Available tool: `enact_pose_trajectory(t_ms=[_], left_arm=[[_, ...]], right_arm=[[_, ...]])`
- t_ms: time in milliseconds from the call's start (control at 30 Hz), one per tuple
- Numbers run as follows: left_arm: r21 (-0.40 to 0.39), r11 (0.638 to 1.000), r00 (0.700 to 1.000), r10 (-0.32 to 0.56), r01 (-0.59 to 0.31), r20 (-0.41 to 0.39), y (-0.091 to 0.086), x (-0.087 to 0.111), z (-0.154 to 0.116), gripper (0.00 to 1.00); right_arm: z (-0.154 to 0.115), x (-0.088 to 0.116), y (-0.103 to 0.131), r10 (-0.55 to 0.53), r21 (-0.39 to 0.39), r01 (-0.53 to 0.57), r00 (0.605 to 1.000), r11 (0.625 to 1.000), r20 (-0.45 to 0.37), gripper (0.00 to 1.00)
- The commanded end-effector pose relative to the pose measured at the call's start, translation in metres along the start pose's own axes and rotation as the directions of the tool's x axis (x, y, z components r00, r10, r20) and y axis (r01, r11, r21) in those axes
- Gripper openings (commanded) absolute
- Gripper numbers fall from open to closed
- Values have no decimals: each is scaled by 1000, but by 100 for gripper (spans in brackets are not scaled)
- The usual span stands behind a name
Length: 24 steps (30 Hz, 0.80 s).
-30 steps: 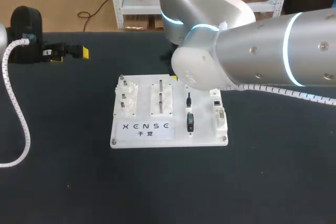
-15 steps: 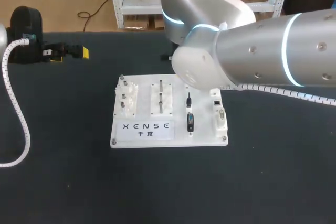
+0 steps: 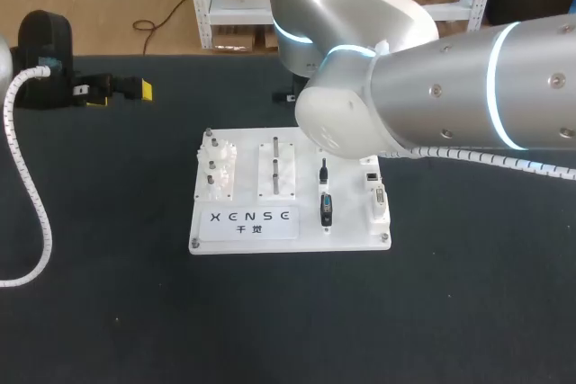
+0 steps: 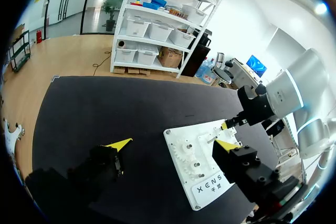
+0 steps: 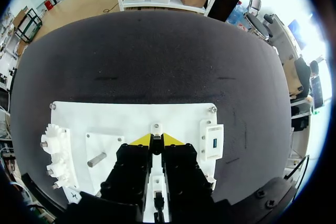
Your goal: Insert the USB connector, Ethernet cable, and multi-pin plug into their matching sockets one by one.
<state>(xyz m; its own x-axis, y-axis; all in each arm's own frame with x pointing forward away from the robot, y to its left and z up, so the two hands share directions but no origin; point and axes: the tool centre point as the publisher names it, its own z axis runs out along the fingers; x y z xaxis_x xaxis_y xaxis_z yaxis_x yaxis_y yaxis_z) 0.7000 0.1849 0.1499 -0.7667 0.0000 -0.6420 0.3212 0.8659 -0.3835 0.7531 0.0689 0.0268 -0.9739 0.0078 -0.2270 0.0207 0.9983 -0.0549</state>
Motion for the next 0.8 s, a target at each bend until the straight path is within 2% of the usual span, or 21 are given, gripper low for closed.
enact_pose_trajectory(t_ms=[33,400,800], left_arm=[[0,1000,1000,0,0,0,0,0,0,100],[0,1000,1000,0,0,0,0,0,0,100],[0,1000,1000,0,0,0,0,0,0,100]], right_arm=[[-11,9,-8,8,-13,-7,999,1000,43,0],[-30,5,-33,43,-31,-40,995,999,87,0],[-14,9,-73,65,33,-67,996,997,66,0]])
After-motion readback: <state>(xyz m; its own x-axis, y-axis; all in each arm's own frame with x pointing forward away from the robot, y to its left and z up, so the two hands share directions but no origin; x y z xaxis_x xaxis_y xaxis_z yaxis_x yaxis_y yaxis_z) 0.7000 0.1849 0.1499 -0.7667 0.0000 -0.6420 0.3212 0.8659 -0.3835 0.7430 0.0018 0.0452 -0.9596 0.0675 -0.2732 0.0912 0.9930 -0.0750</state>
